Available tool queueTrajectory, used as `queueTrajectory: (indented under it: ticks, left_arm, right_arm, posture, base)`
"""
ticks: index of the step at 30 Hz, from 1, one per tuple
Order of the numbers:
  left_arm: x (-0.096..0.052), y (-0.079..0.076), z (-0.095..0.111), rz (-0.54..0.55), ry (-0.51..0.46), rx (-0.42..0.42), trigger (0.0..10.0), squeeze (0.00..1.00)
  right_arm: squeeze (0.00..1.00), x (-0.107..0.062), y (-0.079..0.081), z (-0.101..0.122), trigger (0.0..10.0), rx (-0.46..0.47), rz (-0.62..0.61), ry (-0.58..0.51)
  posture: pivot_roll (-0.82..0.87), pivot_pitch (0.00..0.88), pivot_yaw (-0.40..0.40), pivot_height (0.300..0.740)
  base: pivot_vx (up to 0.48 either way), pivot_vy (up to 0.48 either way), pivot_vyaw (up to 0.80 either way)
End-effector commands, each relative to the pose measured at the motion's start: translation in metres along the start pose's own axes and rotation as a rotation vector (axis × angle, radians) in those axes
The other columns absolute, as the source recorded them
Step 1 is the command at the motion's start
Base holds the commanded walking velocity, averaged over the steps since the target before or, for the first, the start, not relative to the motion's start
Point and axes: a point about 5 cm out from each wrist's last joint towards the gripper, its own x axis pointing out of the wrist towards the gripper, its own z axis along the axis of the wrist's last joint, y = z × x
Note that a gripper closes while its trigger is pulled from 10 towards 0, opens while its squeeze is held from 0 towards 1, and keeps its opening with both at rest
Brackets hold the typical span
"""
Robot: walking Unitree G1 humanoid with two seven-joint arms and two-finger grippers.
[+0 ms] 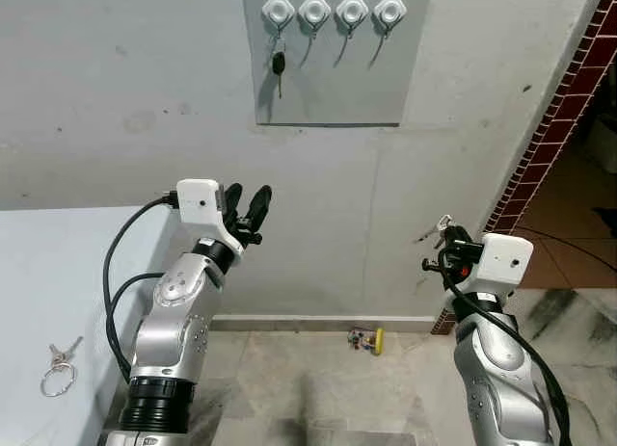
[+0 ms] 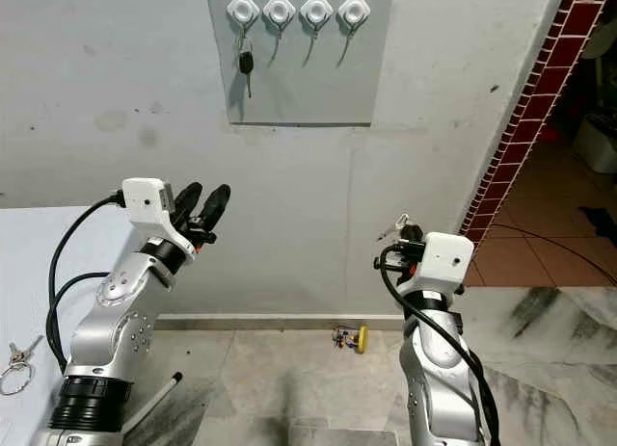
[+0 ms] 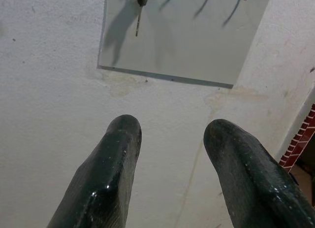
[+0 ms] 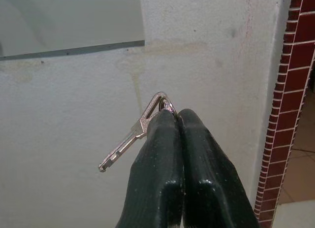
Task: Hang keys on a hook
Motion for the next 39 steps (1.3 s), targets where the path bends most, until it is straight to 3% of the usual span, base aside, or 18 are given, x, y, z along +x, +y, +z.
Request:
queueTrajectory:
  ticks: [1,30,39]
  left_arm:
    - [0.0012,0.0006,0.0034,0.002,-0.007,0.002,10.0,0.00]
    - [-0.0032,0.0029,0.0014,0.038,-0.009,-0.006,10.0,0.00]
    - [-0.0030,0.0022,0.0067,0.066,-0.051,0.020,10.0,0.00]
  right_arm:
    - [0.00,0.0035,0.0026,0.0091,10.0,0.001,0.019,-0.035]
    - [0.00,0.0045,0.0050,0.0093,10.0,-0.010,0.061,-0.020]
    - [0.00,0.0041,0.0055,0.0091,10.0,-0.005,0.078,-0.014]
  posture:
    - [-0.14,0.000,0.007,0.740]
    - [-0.13,0.000,-0.026,0.740]
    - [-0.13,0.000,-0.028,0.740]
  base:
    - [0.401,0.000,0.00]
    - [0.405,0.000,0.00]
    - [0.031,0.000,0.00]
